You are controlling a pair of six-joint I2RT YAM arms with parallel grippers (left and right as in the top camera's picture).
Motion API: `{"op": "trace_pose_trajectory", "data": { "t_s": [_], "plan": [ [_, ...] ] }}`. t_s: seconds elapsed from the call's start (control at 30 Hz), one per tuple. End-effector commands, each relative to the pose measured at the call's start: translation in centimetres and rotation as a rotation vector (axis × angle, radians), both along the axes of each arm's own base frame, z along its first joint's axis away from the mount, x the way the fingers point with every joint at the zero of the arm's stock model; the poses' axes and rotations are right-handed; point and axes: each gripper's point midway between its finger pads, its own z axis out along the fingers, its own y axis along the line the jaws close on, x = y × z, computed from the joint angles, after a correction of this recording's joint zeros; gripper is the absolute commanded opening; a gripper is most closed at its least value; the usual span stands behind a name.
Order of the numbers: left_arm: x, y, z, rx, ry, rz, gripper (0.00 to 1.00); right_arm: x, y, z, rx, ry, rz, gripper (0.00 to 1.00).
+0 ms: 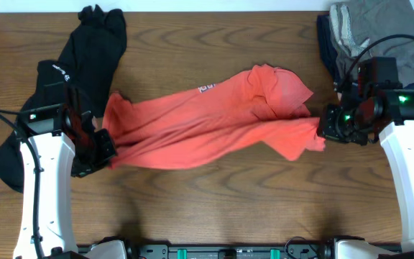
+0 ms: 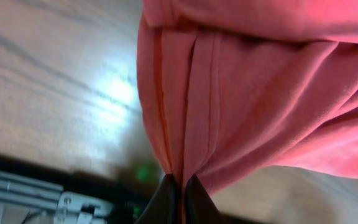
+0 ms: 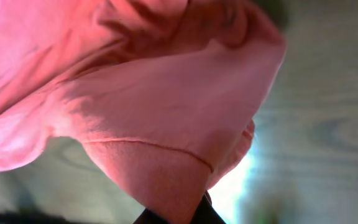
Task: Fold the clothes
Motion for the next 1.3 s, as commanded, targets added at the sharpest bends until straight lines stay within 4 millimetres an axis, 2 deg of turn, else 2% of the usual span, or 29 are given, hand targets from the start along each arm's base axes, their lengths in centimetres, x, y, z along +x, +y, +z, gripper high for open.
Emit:
{"op": "trace_pose_trajectory", "data": {
  "t_s": [0.0,0.13,0.23,0.43,0.7,0.83,0.97,1.0,1.03,1.07,1.1,1.13,1.2,1.27],
  "plan": [
    [-0.1,0.1,0.4,0.0,-0.001,0.002,0.06,-0.3,-0.5,0.5,-0.022,-0.007,0.029,0.01],
    [1.0,1.1,0.3,0.051,-0.045,0.004,0.06,0.4,-0.5,0.5,-0.024,-0.039,0.046,0.01],
    [3.0,1.5,0.4,0.071,-0.121,0.006,0.06,1.4,-0.4,0.5,-0.026,-0.073,0.049,0.01],
    [6.1,2.2,-0.1,0.087,-0.21,0.023,0.06,4.4,0.9,0.0,0.02,-0.139,0.078,0.01],
    [8.0,2.6,-3.6,0.073,-0.14,0.021,0.06,7.7,2.9,-3.7,0.037,-0.118,0.122,0.01],
    [8.3,2.7,-5.6,0.063,-0.088,0.02,0.06,7.7,3.1,-4.9,0.043,-0.082,0.125,0.01],
    [8.7,2.8,-7.2,0.056,-0.054,0.019,0.06,7.7,2.9,-5.2,0.03,-0.072,0.122,0.02],
    [8.8,2.8,-7.6,0.054,-0.048,0.019,0.06,7.6,2.8,-5.3,0.028,-0.069,0.121,0.08],
    [8.8,2.8,-8.0,0.052,-0.037,0.019,0.06,7.5,2.8,-5.3,0.026,-0.064,0.121,0.22],
    [8.8,2.8,-8.3,0.05,-0.029,0.019,0.06,7.4,2.8,-5.4,0.026,-0.057,0.12,0.42],
    [8.8,2.8,-8.5,0.049,-0.021,0.018,0.06,7.2,2.8,-5.4,0.026,-0.047,0.12,0.66],
    [8.7,2.8,-8.7,0.047,-0.015,0.018,0.06,6.8,2.7,-5.5,0.026,-0.031,0.12,0.79],
    [8.7,2.8,-8.8,0.047,-0.013,0.018,0.06,5.7,2.7,-5.7,0.027,0.014,0.12,0.85],
    [8.8,2.8,-8.8,0.048,-0.017,0.018,0.06,4.4,2.7,-5.9,0.027,0.069,0.12,0.86]
  ]
}}
